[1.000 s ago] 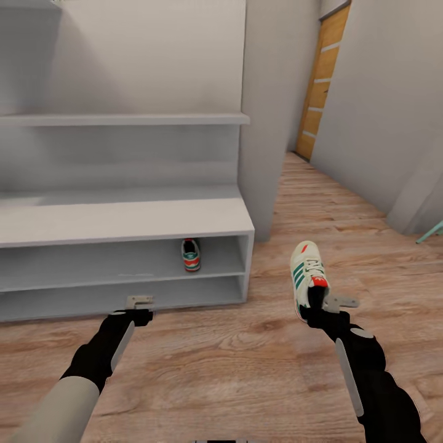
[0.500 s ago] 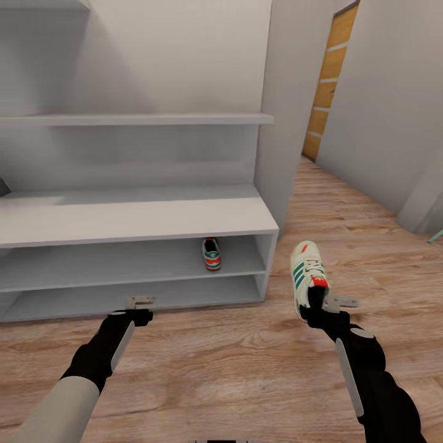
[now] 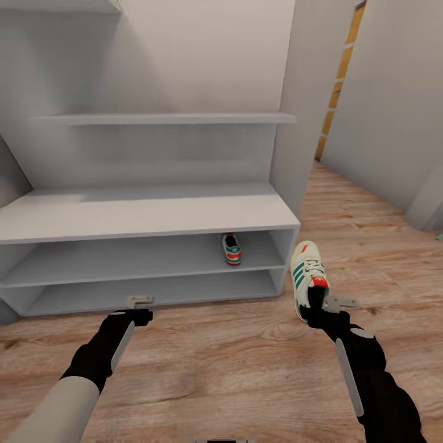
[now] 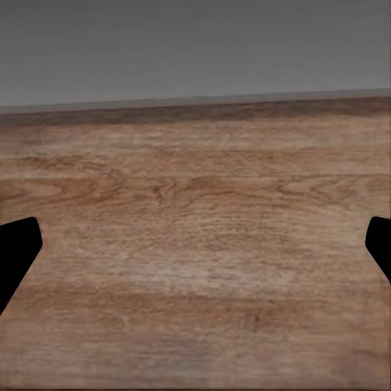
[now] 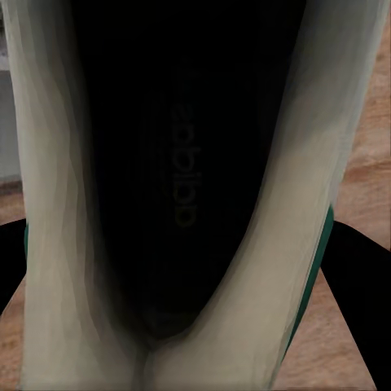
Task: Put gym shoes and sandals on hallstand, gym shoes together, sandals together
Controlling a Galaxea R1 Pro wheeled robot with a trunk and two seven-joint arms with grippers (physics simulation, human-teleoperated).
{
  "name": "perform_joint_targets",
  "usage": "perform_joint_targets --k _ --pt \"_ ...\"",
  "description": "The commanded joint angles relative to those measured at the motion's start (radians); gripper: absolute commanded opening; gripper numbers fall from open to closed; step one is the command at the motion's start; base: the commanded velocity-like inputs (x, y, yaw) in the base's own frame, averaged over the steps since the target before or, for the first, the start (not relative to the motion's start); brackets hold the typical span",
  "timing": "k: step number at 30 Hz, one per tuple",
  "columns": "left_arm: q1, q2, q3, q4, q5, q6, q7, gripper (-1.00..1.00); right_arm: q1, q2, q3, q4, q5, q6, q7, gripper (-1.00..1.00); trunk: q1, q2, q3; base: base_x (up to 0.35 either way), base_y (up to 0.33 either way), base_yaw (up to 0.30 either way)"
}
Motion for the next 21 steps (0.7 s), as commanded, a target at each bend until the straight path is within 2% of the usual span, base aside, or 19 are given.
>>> perform_joint_targets --k 1,21 --pt "0.000 0.000 -0.001 -0.001 0.003 0.004 0.003 1.00 -0.001 0.000 -0.001 -0.002 0.004 0.006 0.002 -1.00 0.000 0.000 -0.001 -0.147 0.305 0.000" --pt "0.000 0.000 0.000 -0.001 0.003 -0.024 0.003 1.00 -0.001 0.002 -0.001 -0.002 0.004 0.006 0.002 -1.00 0.000 0.000 -0.001 -0.150 0.298 0.000"
